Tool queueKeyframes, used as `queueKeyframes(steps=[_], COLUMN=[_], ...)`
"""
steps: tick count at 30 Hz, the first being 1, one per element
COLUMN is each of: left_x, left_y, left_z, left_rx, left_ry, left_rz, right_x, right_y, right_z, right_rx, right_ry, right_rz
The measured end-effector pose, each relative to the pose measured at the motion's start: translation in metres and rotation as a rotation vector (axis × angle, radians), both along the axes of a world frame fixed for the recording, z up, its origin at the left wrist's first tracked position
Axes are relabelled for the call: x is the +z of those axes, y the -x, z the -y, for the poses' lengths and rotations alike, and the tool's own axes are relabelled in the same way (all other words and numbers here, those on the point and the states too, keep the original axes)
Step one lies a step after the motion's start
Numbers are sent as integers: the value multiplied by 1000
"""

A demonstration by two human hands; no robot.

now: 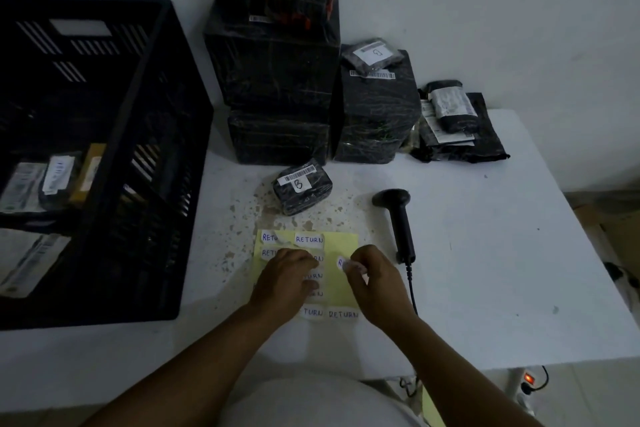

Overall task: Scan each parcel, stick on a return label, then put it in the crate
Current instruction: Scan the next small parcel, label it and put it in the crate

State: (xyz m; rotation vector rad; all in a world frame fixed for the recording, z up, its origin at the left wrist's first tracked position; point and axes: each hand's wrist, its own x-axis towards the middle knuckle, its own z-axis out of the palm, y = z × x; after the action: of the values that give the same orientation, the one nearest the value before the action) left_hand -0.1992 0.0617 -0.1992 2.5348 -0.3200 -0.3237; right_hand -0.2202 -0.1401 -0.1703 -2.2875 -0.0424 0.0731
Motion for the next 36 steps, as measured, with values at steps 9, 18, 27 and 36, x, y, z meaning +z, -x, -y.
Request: queueKeyframes(steps=[9, 18, 27, 36], left_x=[46, 48, 36, 22], left_y=[-39, -84, -127, -135], left_z=[7, -4, -2, 1], left_rx=[428, 631, 657, 645], left_ry=[508, 548, 287, 75], left_rz=[-159, -137, 49, 185], right_x=[26, 35, 15, -4], right_y=[-64, -125, -176, -182], right_z=[-25, -47, -66, -70], right_rx=[157, 60, -135, -102], right_ry=[18, -159, 30, 424], right_rz=[-81, -101, -119, 2])
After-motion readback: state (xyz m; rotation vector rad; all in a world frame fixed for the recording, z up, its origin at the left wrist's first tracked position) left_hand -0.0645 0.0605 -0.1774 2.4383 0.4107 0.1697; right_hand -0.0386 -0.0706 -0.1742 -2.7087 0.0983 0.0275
